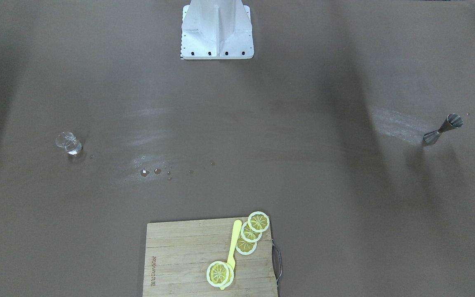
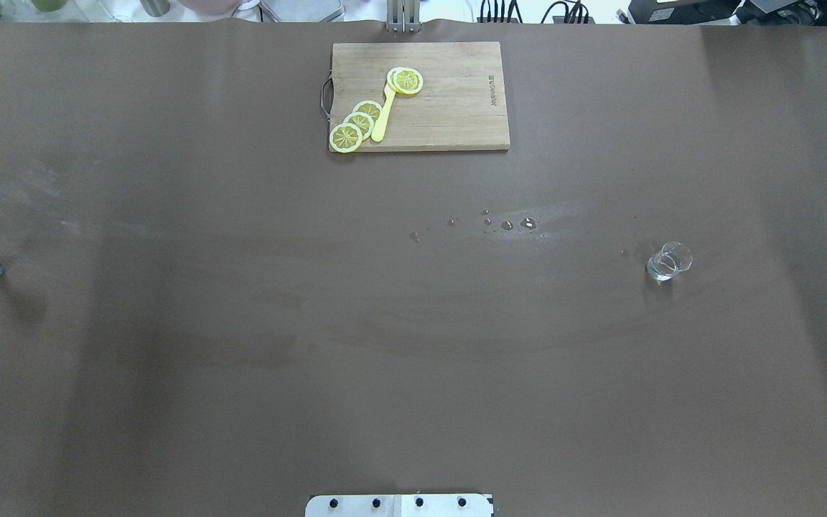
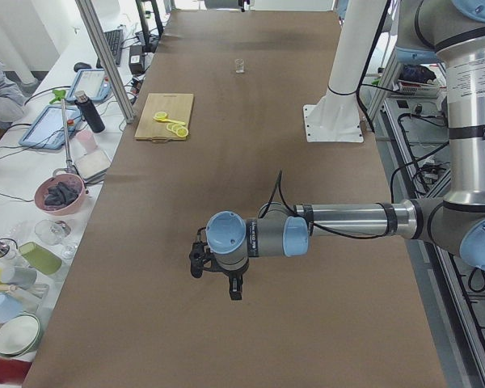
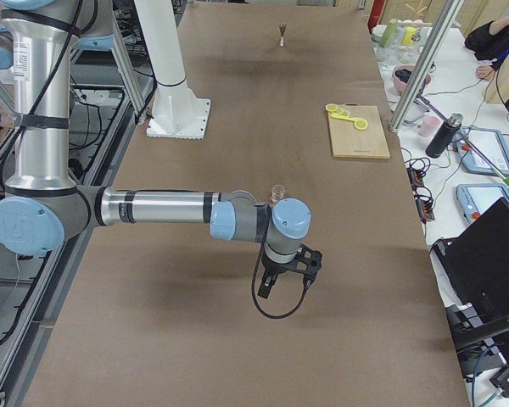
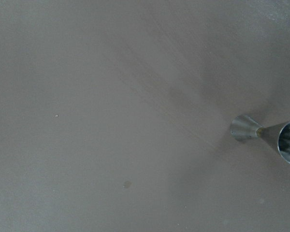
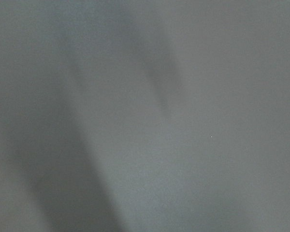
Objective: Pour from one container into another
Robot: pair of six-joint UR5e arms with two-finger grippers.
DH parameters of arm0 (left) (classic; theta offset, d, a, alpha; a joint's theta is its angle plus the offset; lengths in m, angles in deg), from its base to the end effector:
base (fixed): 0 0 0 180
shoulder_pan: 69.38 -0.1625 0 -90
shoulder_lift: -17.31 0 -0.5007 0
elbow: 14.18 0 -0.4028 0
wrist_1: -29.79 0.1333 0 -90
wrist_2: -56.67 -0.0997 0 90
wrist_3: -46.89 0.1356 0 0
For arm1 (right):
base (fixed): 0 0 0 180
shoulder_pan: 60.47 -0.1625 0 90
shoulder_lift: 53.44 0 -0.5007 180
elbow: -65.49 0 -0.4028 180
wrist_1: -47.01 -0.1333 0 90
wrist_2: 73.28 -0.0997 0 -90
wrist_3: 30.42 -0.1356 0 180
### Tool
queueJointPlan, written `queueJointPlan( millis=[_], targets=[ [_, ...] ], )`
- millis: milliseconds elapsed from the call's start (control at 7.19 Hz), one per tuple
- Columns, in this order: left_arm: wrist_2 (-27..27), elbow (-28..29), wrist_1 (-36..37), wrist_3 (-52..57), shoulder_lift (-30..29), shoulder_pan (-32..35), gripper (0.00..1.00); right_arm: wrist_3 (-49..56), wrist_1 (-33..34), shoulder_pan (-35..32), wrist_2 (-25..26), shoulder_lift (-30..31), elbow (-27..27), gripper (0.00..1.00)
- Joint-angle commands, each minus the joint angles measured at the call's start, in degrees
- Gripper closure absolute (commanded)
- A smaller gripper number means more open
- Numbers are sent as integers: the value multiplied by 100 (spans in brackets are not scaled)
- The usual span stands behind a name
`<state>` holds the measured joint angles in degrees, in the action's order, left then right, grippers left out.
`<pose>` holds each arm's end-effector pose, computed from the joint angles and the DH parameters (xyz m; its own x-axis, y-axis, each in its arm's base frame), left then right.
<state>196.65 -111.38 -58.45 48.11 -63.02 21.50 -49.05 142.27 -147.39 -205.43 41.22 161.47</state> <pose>-0.0358 -0.4108 0.7678 0.6423 -0.0451 -0.7651 0.0016 0.9983 -0.0575 0.0178 -0.4562 0.7594 0.7210 0.3241 0.6125 -0.1865 0.9420 -0.2790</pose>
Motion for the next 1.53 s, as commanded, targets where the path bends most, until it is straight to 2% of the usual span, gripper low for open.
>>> queueJointPlan(
  millis=[0, 556, 834, 1112, 1251, 1391],
  targets=[
    [4, 0, 0, -8, 0, 0, 2, 0, 2, 0, -30, 0, 0, 0],
    [13, -218, 0, -8, 148, 35, 2, 0, 2, 0, -30, 0, 0, 0],
    [65, -998, 0, -8, 919, 61, 2, 0, 2, 0, -39, 0, 0, 0],
    [74, -1378, 17, -8, 1333, 96, 2, 0, 2, 0, -39, 0, 0, 0],
    [74, -1832, 9, 1, 1902, 184, 2, 0, 2, 0, -48, 0, 0, 0],
    [74, -1872, 0, 18, 1986, 228, 2, 0, 2, 0, -48, 0, 0, 0]
  ],
)
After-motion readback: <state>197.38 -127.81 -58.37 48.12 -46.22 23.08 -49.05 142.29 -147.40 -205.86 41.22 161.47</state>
